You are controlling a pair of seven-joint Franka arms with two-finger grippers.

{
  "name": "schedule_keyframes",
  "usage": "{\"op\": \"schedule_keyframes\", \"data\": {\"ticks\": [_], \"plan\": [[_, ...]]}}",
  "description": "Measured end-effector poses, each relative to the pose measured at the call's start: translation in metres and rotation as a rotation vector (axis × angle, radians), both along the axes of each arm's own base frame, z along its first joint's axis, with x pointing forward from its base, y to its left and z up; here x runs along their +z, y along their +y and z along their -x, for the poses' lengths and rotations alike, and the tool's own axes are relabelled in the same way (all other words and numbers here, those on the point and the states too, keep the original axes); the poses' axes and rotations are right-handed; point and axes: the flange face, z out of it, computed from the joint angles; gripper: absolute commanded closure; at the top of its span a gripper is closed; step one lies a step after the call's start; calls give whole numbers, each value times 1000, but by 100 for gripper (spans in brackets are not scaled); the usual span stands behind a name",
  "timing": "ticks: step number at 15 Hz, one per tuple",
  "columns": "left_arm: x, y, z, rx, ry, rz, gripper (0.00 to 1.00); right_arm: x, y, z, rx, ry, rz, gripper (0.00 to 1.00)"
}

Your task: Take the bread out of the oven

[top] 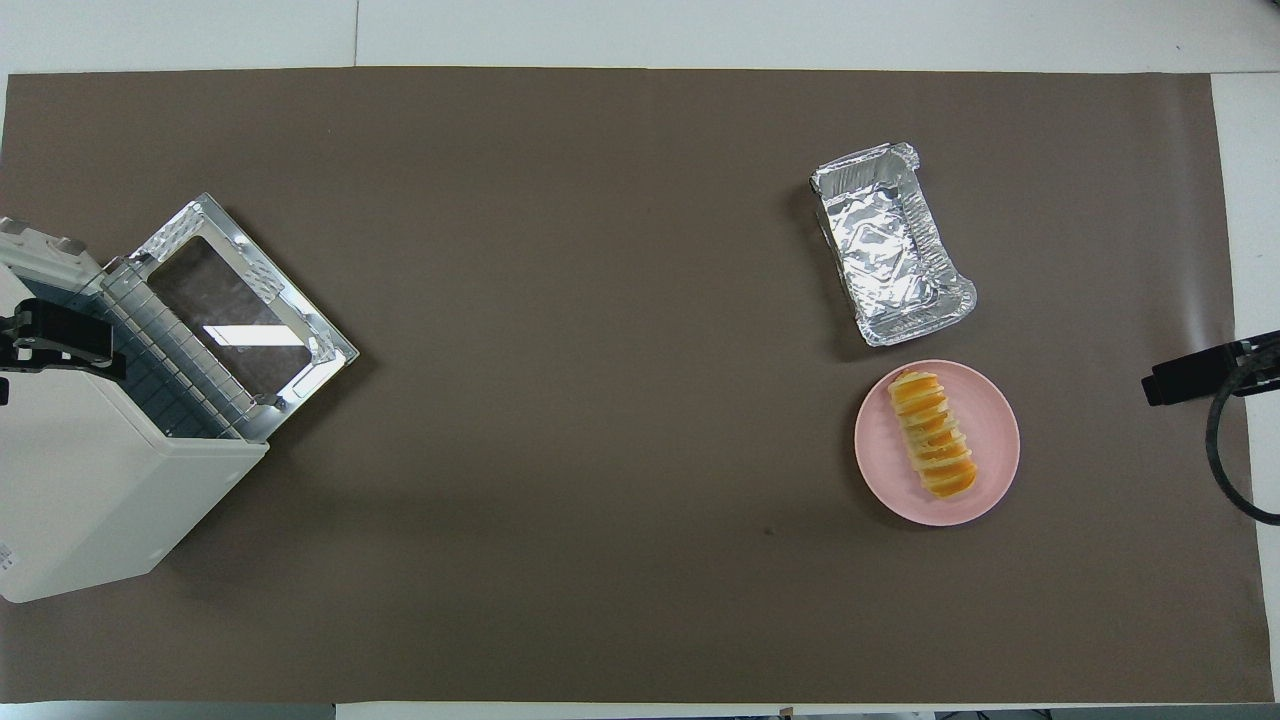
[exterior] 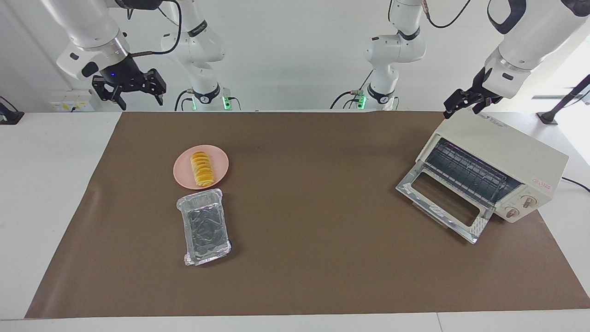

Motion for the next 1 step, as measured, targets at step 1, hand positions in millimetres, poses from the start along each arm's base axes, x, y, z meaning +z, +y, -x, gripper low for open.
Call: {"op": "schedule_keyframes", "data": {"ticks": [1], "plan": [[0, 0, 0, 0, 0, 0, 0, 0, 0, 0, 0, 0, 0, 0]]}}
